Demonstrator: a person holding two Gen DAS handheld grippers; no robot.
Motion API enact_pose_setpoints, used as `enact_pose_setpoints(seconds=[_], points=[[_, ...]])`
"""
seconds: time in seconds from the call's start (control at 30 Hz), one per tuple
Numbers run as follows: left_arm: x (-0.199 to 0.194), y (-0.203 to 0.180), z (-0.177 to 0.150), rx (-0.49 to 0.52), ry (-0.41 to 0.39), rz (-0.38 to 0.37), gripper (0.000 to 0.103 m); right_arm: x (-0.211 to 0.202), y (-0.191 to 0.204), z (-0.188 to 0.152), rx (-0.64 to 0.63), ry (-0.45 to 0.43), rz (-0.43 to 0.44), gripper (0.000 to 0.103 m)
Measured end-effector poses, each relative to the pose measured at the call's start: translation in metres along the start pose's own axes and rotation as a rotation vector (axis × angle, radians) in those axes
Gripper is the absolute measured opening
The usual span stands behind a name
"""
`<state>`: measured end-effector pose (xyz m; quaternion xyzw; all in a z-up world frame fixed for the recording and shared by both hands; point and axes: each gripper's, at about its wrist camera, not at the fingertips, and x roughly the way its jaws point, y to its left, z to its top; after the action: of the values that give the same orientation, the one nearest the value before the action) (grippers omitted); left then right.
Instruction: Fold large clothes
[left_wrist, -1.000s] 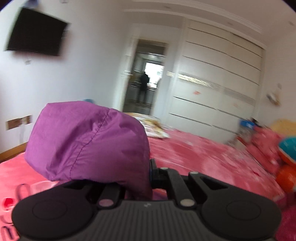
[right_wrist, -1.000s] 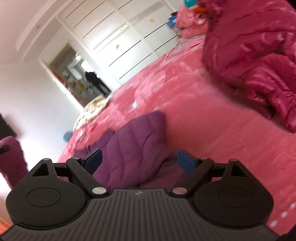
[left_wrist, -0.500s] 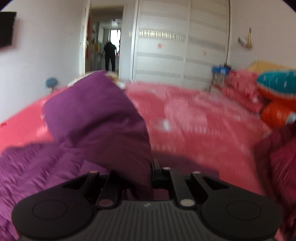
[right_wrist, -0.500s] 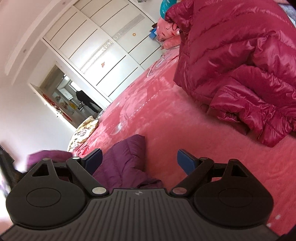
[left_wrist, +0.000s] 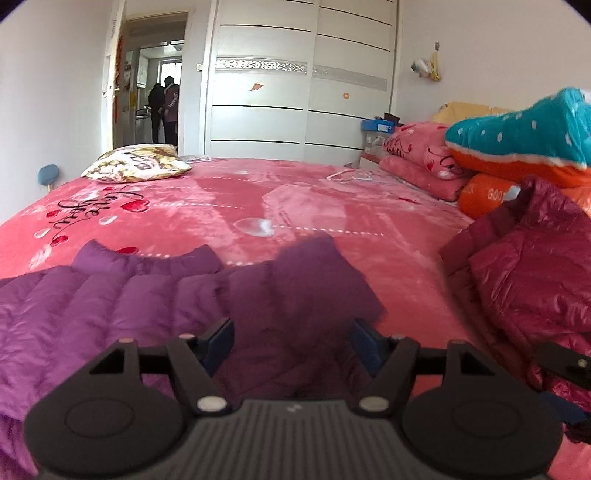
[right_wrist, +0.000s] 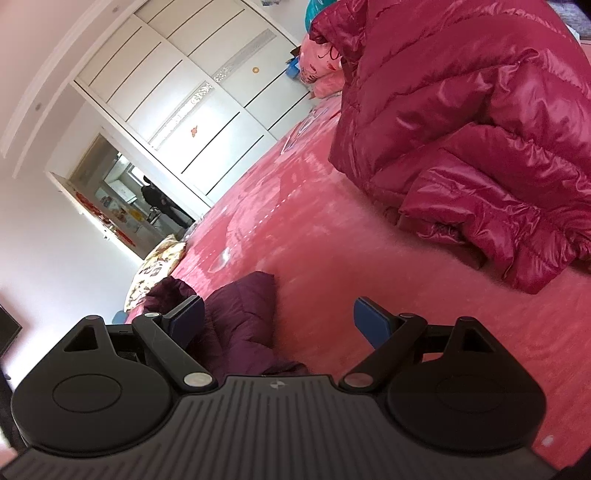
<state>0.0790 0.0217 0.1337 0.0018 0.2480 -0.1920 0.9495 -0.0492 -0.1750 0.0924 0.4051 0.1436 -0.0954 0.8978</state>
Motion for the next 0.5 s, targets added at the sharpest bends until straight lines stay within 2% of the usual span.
enact_pose_setpoints(seconds=[0.07,0.17,0.33,0.4,0.5], points=[[-0.008,0.016,-0.001,-0.022,-0.007,0.018,0.069,0.002,0.002,-0.002,-0.013,-0.002,0.01,0.103],[-0.015,0.045,-0.001,-0.053,-0.025,0.088,0.069,0.007,0.008,-0.003,-0.044,-0.003,0.048,0.103],[-0.017,0.115,0.005,-0.13,-0.053,0.306,0.069,0.023,0.021,-0.003,-0.108,0.009,0.116,0.103],[-0.014,0.143,0.006,-0.164,-0.066,0.421,0.069,0.032,0.026,-0.004,-0.135,0.018,0.141,0.103],[-0.011,0.177,0.006,-0.239,-0.074,0.517,0.069,0.05,0.037,-0.007,-0.195,0.034,0.169,0.103]])
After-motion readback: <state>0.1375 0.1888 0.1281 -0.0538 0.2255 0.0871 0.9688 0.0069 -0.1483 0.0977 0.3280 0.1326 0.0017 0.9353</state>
